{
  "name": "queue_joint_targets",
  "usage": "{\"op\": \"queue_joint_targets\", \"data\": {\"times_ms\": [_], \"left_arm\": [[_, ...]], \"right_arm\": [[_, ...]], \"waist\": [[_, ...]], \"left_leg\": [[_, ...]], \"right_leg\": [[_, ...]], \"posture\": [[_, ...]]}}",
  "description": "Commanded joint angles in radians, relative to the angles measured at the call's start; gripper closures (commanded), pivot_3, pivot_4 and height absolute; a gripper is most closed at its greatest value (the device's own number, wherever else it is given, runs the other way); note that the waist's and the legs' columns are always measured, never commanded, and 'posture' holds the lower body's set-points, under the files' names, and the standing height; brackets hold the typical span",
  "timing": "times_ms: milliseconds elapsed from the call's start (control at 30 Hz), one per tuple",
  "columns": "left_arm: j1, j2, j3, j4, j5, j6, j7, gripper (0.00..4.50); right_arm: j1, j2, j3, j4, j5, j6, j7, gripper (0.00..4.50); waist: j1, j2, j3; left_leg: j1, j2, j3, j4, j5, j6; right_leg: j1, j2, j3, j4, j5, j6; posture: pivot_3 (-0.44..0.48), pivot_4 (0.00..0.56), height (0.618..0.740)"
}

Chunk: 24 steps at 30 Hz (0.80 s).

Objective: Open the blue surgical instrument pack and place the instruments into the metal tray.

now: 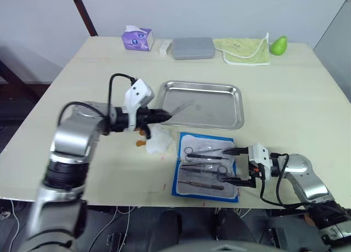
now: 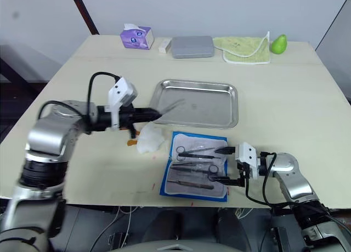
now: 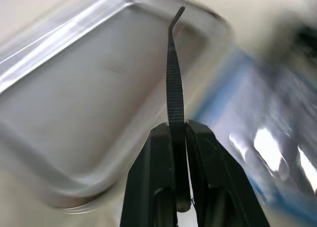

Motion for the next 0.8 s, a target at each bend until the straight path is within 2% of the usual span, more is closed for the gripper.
{"op": "queue_joint_targets", "data": {"times_ms": [33, 133, 267, 467, 633, 800], "left_arm": [[-0.061, -0.093, 0.032, -0.043, 0.081, 0.094, 0.260, 4.43], [-0.114, -0.195, 0.040, -0.009, 0.119, 0.160, 0.415, 4.43], [-0.169, -0.268, 0.028, 0.060, 0.138, 0.180, 0.516, 4.43], [-0.270, -0.372, 0.026, 0.278, 0.208, 0.133, 0.700, 4.43], [-0.290, -0.424, 0.039, 0.353, 0.215, 0.130, 0.774, 4.43], [-0.264, -0.422, 0.035, 0.338, 0.212, 0.158, 0.790, 4.43]], "right_arm": [[0.033, -0.021, 0.026, 0.047, -0.044, 0.039, 0.006, 0.00], [0.031, -0.022, 0.022, 0.047, -0.041, 0.041, 0.008, 0.00], [0.026, -0.023, 0.018, 0.051, -0.039, 0.042, 0.008, 0.00], [0.022, -0.026, 0.009, 0.049, -0.037, 0.051, 0.004, 0.00], [0.033, -0.027, 0.009, 0.033, -0.035, 0.059, -0.002, 0.00], [0.039, -0.029, 0.006, 0.023, -0.034, 0.067, -0.004, 0.00]], "waist": [[-0.001, 0.000, 0.000], [0.001, 0.000, 0.001], [-0.002, 0.000, 0.001], [0.000, 0.000, 0.001], [-0.001, 0.000, 0.001], [-0.001, 0.000, 0.001]], "left_leg": [[0.000, 0.000, 0.000, 0.000, 0.000, 0.000], [-0.001, 0.000, -0.001, 0.000, 0.000, 0.000], [-0.001, 0.000, -0.001, 0.000, 0.000, 0.000], [-0.001, -0.002, -0.001, 0.000, 0.000, -0.001], [-0.001, -0.001, -0.002, 0.000, 0.000, -0.001], [-0.001, -0.001, -0.002, 0.000, 0.000, -0.001]], "right_leg": [[0.000, 0.000, 0.000, 0.000, 0.000, 0.000], [0.000, -0.001, -0.001, 0.000, 0.000, 0.000], [0.000, -0.001, -0.001, 0.000, 0.000, 0.000], [0.000, -0.002, -0.001, 0.000, 0.000, 0.000], [0.000, -0.002, -0.001, 0.000, 0.000, 0.000], [0.000, -0.002, -0.001, 0.000, 0.000, 0.000]], "posture": [[0.000, 0.150, 0.740], [0.000, 0.150, 0.740], [0.000, 0.150, 0.740], [0.000, 0.150, 0.740], [0.000, 0.150, 0.740], [0.000, 0.150, 0.740]]}}
